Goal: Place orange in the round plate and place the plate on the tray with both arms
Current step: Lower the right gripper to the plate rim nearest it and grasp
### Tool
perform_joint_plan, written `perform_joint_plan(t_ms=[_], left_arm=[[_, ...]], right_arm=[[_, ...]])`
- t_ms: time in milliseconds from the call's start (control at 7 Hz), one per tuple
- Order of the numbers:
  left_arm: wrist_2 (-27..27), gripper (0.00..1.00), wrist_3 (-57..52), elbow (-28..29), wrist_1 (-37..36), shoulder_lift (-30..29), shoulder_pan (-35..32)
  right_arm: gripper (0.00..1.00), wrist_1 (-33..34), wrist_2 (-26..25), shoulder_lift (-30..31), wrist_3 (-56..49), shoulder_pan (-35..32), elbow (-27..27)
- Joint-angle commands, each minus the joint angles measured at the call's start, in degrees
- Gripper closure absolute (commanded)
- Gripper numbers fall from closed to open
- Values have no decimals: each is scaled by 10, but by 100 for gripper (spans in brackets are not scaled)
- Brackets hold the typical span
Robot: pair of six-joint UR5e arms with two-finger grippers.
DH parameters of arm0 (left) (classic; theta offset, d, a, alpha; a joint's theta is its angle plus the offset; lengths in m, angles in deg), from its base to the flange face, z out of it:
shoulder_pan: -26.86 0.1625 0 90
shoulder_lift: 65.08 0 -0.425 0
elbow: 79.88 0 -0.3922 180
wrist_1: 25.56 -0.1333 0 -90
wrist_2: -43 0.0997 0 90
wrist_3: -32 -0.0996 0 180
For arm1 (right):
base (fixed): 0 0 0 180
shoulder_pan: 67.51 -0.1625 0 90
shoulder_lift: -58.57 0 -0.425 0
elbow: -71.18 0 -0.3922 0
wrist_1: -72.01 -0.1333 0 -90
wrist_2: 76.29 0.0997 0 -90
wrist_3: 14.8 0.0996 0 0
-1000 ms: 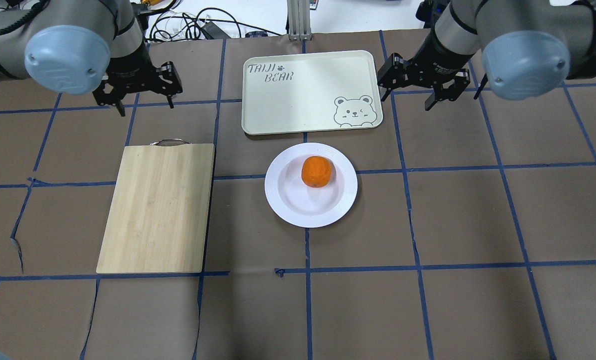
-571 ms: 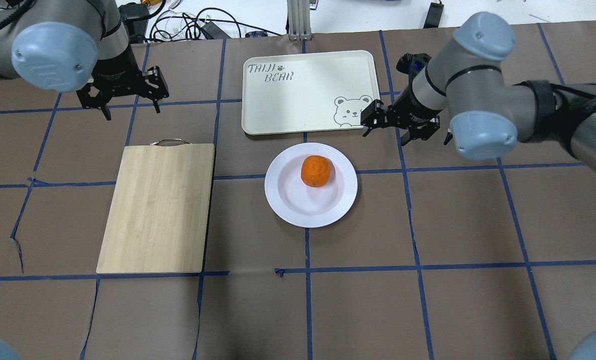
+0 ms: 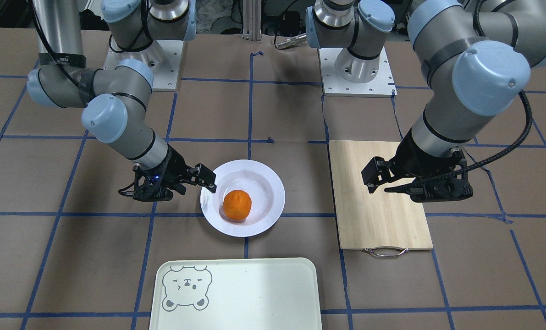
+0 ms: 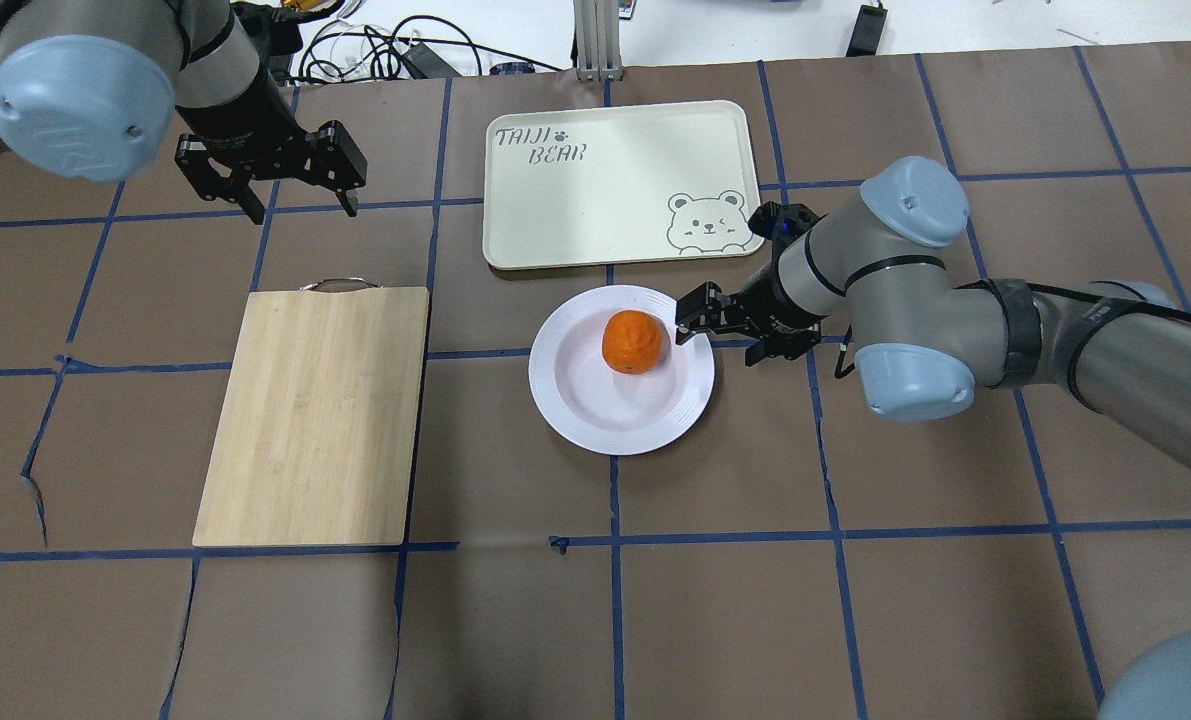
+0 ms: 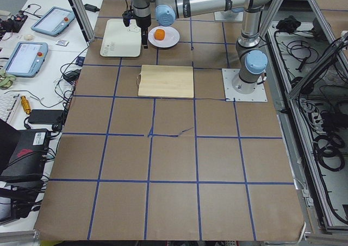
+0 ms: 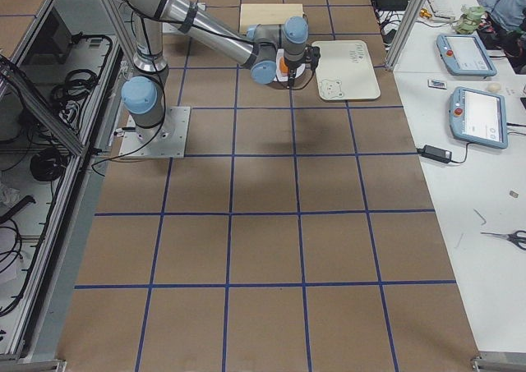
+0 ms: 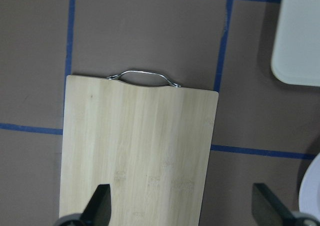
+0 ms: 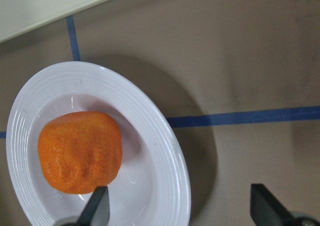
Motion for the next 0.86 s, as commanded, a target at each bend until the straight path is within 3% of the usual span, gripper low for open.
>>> perform_joint_plan(t_ms=[0,429,571,714], left_arm=[[-5,0,-8,-3,3,21,-2],[-32,0,-31,-20,4,55,-7],[-30,0,-65,-32,4,64,-8],[-29,0,-72,-35,5,68,-7]], right_arm=[[0,38,2,-22,12,-18,-17],[0,79,3,-30,14,-21,-44],[5,80,6,-33,17,-21,-40],[19,96,1,-36,37,-21,-38]])
